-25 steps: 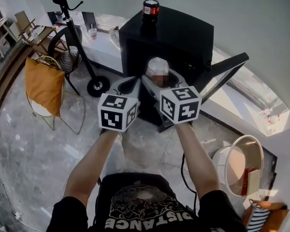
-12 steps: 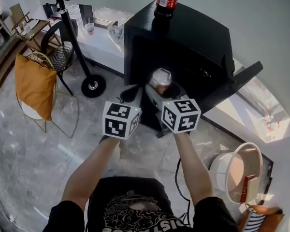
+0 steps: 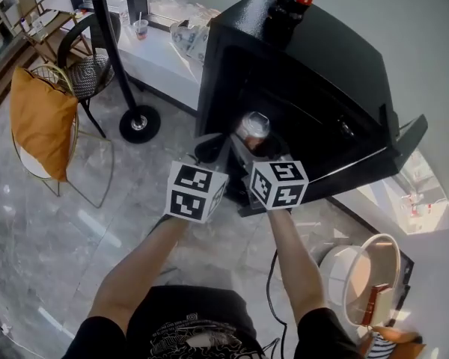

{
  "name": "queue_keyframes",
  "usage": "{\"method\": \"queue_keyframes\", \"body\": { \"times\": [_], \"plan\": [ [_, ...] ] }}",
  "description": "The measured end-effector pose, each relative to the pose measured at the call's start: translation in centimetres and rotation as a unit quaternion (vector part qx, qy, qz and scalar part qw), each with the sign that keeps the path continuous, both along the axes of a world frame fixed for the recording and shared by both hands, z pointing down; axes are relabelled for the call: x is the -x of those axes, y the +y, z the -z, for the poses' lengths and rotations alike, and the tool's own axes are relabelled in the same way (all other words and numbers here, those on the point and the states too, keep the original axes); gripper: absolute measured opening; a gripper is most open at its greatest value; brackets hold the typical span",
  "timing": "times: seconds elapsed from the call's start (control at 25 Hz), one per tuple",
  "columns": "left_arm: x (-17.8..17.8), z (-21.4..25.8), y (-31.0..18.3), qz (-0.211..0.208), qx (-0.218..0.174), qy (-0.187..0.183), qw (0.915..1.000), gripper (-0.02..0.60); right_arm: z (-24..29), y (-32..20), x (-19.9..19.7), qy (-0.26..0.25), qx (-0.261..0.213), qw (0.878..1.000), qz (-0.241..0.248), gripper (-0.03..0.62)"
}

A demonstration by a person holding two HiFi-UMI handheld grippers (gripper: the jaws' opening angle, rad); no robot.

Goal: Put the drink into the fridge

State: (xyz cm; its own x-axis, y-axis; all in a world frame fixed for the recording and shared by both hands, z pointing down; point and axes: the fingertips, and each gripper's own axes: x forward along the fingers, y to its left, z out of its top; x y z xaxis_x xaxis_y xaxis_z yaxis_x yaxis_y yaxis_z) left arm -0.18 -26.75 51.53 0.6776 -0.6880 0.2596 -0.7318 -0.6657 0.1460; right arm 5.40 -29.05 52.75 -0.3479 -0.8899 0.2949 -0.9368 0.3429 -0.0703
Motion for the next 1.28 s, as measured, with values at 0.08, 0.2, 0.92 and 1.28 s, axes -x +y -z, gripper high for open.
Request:
{"method": "queue_keyframes", "body": {
  "times": [0.08,0.2,0.92,1.28],
  "plan": [
    [0.3,-1.0,-1.0,0.008,0.009,0.006,0.9999,0.005,-1.1,-1.3,-0.3,-0.004,0.001,1.0,-0.007,0.324],
    [0.4,-2.9,-2.3,0.008,0.016,-0.003,0.9998,0.005,-3.0,-3.1,-0.9,-0.005,0.002,1.0,-0.012,0.324],
    [-2.2,-8.5,-6.0,-0.017,0.017,-0.025,0.9994,0.005,-13.2,-12.2,-2.8,0.007,0.004,0.999,-0.035,0.324],
    [-2.7,-9.9,-6.6,-0.024,0.029,-0.022,0.9991,0.005,-15.9,-15.3,-4.2,0.011,0.007,0.998,-0.065,0.324]
  ]
}}
